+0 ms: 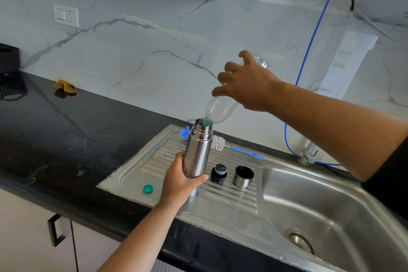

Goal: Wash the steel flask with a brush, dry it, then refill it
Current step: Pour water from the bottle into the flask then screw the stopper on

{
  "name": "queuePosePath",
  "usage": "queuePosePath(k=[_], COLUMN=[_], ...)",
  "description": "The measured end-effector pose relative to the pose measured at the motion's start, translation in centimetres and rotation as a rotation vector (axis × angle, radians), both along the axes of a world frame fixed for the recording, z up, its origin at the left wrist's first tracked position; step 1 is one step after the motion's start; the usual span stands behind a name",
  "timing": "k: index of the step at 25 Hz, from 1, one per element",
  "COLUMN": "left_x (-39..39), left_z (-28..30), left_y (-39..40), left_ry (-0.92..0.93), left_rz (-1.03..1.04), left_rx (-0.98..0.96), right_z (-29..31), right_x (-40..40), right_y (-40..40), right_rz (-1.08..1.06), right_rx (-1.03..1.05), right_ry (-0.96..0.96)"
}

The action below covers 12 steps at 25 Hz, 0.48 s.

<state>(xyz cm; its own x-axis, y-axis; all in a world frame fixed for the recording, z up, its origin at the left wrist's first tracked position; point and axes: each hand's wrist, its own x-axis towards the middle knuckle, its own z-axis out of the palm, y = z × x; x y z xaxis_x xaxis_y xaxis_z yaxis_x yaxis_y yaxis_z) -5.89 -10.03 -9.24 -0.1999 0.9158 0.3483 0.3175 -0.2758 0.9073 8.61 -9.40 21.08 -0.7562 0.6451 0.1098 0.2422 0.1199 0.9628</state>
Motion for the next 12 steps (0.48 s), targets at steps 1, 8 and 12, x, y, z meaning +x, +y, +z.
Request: queuePosePath(k=[1, 8, 12], left_x=[0.02, 0.0, -0.07], left_z=[0.08, 0.58, 0.52], left_y=[-0.05, -0.39, -0.42], left_ry=[0.0, 0.003, -0.005], left_rz=[0.001, 0.001, -0.004], left_rx=[0.001, -0.014, -0.025], right_z=[-0.04, -0.12, -0.66], right_x=[0.04, 0.13, 0.6], right_y=[-0.03, -0.34, -0.35], right_rz=[-0.003, -0.002, -0.005], right_rx=[-0.005, -0.026, -0.044], right_ry=[-0.002, 0.034, 0.092])
